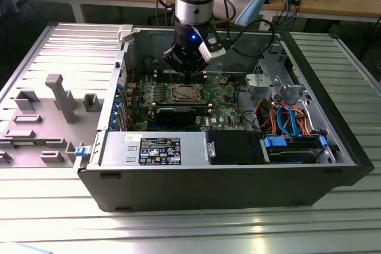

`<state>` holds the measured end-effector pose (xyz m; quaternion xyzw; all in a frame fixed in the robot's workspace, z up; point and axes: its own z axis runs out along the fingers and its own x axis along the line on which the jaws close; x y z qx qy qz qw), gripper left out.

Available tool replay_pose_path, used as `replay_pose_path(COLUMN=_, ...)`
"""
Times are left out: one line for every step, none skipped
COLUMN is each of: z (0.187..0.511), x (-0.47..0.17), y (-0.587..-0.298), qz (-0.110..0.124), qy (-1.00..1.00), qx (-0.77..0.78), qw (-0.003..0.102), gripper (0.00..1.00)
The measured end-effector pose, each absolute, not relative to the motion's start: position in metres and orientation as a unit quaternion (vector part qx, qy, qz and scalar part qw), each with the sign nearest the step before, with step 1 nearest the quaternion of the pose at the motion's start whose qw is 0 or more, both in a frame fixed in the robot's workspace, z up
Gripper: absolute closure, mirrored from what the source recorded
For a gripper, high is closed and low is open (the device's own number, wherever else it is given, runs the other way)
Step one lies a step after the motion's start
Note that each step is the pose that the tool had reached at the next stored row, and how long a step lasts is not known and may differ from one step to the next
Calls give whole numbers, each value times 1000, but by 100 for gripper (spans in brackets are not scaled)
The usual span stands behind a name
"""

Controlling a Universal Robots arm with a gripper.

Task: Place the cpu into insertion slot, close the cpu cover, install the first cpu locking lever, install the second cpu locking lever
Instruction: 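Install the first cpu locking lever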

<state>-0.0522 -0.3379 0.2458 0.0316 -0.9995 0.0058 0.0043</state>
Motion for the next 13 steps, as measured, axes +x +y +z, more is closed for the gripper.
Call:
replay_pose_path(z=246, x=-53, y=-338, qz=6, qy=-999, qx=32, qw=4, gripper=89)
replay_pose_path(z=246, x=-54, y=-338, qz=6, qy=-999, qx=32, qw=4, gripper=89)
replay_pose_path(z=246, x=-55, y=-338, qz=6, qy=-999, qx=32, qw=4, gripper=89)
replay_pose_path(z=246, x=-56, y=-338, qz=6, qy=-999, qx=31, qw=4, gripper=89)
replay_pose_path(z=246, x=-58, y=-338, qz=6, qy=-999, qx=31, qw=4, gripper=89)
replay_pose_path(z=246, x=-60, y=-338, qz=6, qy=-999, qx=31, qw=4, gripper=89)
replay_pose_path(z=246, x=-61, y=-338, qz=6, qy=-999, qx=31, qw=4, gripper=89)
replay_pose_path(z=246, x=-62, y=-338, qz=6, qy=-999, qx=31, qw=3, gripper=89)
replay_pose_path(z=246, x=-63, y=-338, qz=6, qy=-1000, qx=31, qw=3, gripper=89)
replay_pose_path(z=246, x=-64, y=-337, qz=6, qy=-1000, qx=30, qw=3, gripper=89)
replay_pose_path(z=246, x=-66, y=-337, qz=6, qy=-1000, qx=30, qw=3, gripper=89)
replay_pose_path(z=246, x=-69, y=-337, qz=6, qy=-1000, qx=30, qw=3, gripper=89)
replay_pose_path(z=246, x=-72, y=-336, qz=6, qy=-1000, qx=29, qw=2, gripper=89)
